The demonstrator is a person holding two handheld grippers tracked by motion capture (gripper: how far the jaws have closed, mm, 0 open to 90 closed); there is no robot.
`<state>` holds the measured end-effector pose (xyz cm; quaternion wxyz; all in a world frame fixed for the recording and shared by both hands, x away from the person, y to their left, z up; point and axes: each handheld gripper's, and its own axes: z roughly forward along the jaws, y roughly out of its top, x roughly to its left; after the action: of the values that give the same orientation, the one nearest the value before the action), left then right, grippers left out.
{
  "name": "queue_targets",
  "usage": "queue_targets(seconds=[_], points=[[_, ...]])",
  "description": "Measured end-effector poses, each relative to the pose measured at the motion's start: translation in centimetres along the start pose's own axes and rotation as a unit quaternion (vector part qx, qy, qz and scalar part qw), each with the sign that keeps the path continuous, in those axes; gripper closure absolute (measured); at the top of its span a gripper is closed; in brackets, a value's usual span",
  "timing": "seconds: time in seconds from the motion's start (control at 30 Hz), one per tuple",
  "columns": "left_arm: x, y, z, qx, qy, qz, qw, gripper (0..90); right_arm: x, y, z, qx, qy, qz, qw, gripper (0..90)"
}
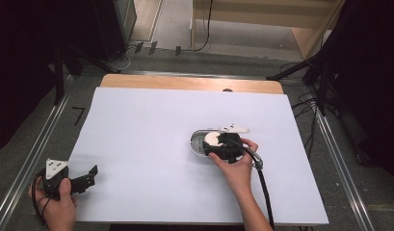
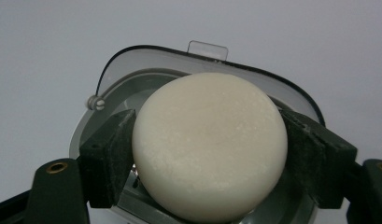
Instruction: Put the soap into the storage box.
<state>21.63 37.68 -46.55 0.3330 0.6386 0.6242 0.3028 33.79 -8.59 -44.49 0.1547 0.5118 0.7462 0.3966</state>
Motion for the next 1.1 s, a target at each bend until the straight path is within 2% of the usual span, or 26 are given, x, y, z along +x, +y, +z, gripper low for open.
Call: queue_targets(seconds=[0.37,0.67,1.1], points=[[0.0,0.0,0.0,0.002,0.001,0.003,1.0,0.0,-0.8,0.5,-1.4,-0.027,-0.002,0.013,0.9995,24.2],[0.0,0.0,0.0,0.001,0.001,0.001,1.0,0.0,-1.2,0.5,-3.0,-0.055,0.006,0.017,0.9983,24.6],[0.0,0.0,0.0,0.001,0.002,0.002,1.0,0.0,-4.7,-1.0,-5.4,-0.075,-0.007,0.041,0.9963,24.5]])
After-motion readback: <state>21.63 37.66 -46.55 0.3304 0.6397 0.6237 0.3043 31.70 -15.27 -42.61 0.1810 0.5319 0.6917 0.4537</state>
